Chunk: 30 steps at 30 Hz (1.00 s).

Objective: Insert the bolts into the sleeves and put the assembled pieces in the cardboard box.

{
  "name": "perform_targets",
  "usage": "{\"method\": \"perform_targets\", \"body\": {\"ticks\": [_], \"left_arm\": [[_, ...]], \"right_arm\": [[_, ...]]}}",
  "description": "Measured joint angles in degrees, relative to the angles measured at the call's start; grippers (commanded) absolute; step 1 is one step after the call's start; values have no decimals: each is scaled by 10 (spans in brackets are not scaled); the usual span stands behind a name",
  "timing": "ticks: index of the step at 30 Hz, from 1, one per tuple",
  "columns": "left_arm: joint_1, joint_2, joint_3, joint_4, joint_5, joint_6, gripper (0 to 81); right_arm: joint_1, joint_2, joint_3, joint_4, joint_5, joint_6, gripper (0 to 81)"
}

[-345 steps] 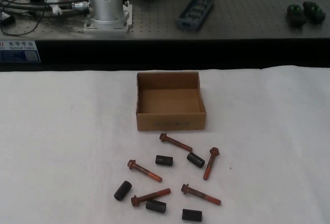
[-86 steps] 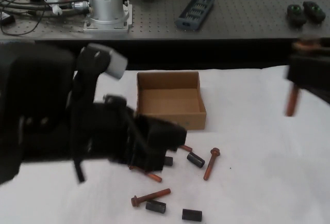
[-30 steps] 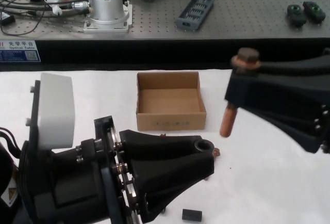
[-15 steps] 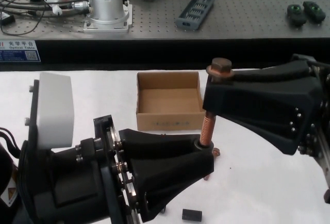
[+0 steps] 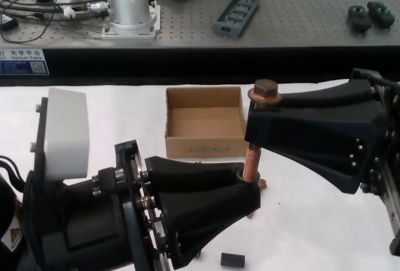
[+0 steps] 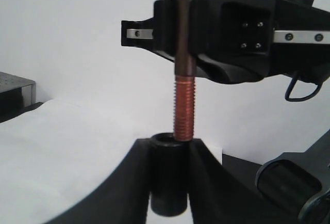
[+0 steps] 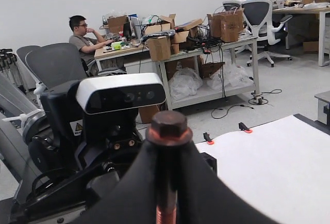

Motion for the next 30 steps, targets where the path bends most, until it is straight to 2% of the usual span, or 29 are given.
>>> {"method": "perform_targets", "body": {"ticks": [23, 29, 30], "left_arm": [[0, 0, 0, -9, 17, -1, 6], [-1, 0, 0, -45, 8, -2, 6], [-1, 0, 1, -53, 4, -3, 6]], "right_arm": [[1, 0, 0, 6, 16, -11, 32], [1, 0, -1, 57, -14, -14, 9], [1, 0, -1, 58, -14, -15, 50]]}}
